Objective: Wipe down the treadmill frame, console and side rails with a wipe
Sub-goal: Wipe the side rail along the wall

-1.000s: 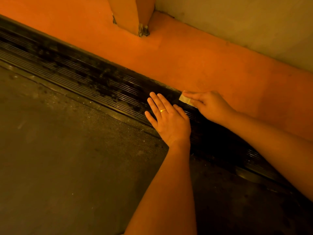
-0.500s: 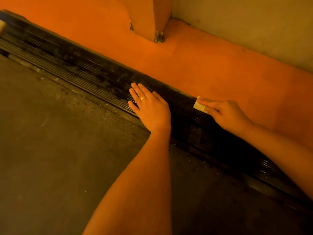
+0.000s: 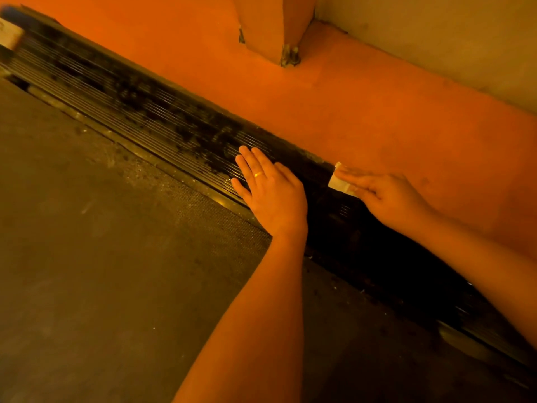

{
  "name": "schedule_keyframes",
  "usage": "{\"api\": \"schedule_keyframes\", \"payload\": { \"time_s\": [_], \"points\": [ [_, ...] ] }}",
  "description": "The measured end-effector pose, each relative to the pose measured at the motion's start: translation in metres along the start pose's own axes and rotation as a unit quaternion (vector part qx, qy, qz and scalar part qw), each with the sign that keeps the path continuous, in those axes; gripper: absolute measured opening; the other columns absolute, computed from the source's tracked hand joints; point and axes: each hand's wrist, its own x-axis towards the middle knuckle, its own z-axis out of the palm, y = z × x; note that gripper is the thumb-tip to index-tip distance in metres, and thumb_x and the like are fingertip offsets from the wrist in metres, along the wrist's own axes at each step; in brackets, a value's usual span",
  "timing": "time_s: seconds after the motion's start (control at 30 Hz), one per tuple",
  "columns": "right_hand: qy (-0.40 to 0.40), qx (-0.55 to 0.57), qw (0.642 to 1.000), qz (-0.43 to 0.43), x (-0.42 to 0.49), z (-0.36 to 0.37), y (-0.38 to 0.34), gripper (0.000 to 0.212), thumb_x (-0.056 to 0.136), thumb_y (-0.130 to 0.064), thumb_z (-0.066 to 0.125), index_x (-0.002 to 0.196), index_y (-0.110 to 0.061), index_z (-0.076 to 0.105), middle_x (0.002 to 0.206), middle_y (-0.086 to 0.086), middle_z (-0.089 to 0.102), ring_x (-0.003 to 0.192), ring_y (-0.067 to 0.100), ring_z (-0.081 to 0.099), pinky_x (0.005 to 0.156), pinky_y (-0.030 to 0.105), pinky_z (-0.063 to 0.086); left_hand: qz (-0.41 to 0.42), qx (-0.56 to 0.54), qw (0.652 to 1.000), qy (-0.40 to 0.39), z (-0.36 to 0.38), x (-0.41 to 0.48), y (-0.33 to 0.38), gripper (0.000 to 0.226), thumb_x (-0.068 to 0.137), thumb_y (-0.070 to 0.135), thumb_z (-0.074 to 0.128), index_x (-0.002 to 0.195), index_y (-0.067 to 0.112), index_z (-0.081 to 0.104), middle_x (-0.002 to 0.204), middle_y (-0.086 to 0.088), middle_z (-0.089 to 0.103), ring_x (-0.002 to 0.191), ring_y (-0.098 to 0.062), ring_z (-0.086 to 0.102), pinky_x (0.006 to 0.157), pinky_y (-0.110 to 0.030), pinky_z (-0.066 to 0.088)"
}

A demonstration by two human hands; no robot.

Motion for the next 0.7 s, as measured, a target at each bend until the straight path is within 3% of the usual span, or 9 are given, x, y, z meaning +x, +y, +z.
{"api": "schedule_keyframes", "payload": {
  "time_s": [0.1,0.23,0.37,0.5,0.6,0.67,0.7],
  "points": [
    [-0.006,-0.010,1.000,-0.002,0.023,0.005,-0.011,0.041,0.102,-0.008,0.052,0.141,-0.022,0.051,0.148,-0.007,0.045,0.136,0.006,0.041,0.102,-0.001,0.027,-0.001,-0.002,1.000,0.001,0.000,0.000,0.000,0.061,0.103,0.035,0.017,0.157,0.008,0.025,0.166,-0.009,0.017,0.155,-0.025,0.010,0.124,-0.051,0.006],
    [-0.024,-0.017,1.000,-0.003,0.047,0.009,-0.027,0.041,0.104,-0.010,0.049,0.143,-0.022,0.050,0.149,-0.006,0.045,0.115,0.000,0.045,0.078,-0.009,0.033,-0.001,-0.003,1.000,0.005,-0.001,0.000,0.001,0.063,0.101,0.035,0.014,0.157,0.007,0.026,0.166,-0.010,0.018,0.155,-0.025,0.011,0.123,-0.050,0.004],
    [-0.037,0.007,0.999,-0.024,0.030,0.004,-0.014,0.043,0.103,-0.008,0.050,0.143,-0.023,0.049,0.152,-0.007,0.041,0.139,0.001,0.034,0.100,-0.005,0.022,0.000,-0.001,1.000,0.009,0.001,-0.001,-0.001,0.061,0.103,0.034,0.018,0.157,0.007,0.027,0.166,-0.011,0.020,0.155,-0.026,0.013,0.123,-0.051,0.006],
    [-0.019,0.004,1.000,-0.020,0.017,0.002,-0.007,0.043,0.102,-0.007,0.051,0.142,-0.024,0.050,0.149,-0.010,0.042,0.135,-0.008,0.029,0.099,-0.006,0.023,0.006,-0.005,1.000,0.005,0.002,-0.001,-0.002,0.061,0.103,0.033,0.019,0.157,0.007,0.026,0.166,-0.010,0.019,0.155,-0.025,0.012,0.124,-0.052,0.006],
    [-0.020,-0.011,1.000,-0.017,0.036,0.007,-0.017,0.041,0.103,-0.010,0.052,0.142,-0.023,0.051,0.147,-0.002,0.049,0.129,0.006,0.049,0.098,0.000,0.035,0.006,-0.004,1.000,0.004,0.001,-0.001,-0.001,0.061,0.103,0.033,0.019,0.156,0.007,0.028,0.166,-0.011,0.020,0.154,-0.025,0.013,0.124,-0.052,0.007],
    [-0.023,-0.024,0.999,-0.009,0.056,0.012,-0.028,0.041,0.103,-0.014,0.051,0.142,-0.026,0.051,0.140,0.004,0.058,0.109,0.014,0.065,0.090,0.016,0.052,0.007,-0.007,1.000,0.005,0.001,-0.001,-0.001,0.061,0.102,0.033,0.018,0.156,0.007,0.029,0.165,-0.011,0.021,0.154,-0.025,0.014,0.123,-0.052,0.008],
    [-0.025,-0.027,0.999,-0.009,0.065,0.014,-0.034,0.041,0.104,-0.014,0.050,0.143,-0.026,0.051,0.140,0.003,0.058,0.097,0.009,0.066,0.083,0.015,0.053,0.007,-0.009,1.000,0.005,0.000,0.000,0.000,0.061,0.102,0.033,0.017,0.156,0.007,0.029,0.165,-0.011,0.021,0.154,-0.025,0.015,0.123,-0.052,0.008]
  ]
}}
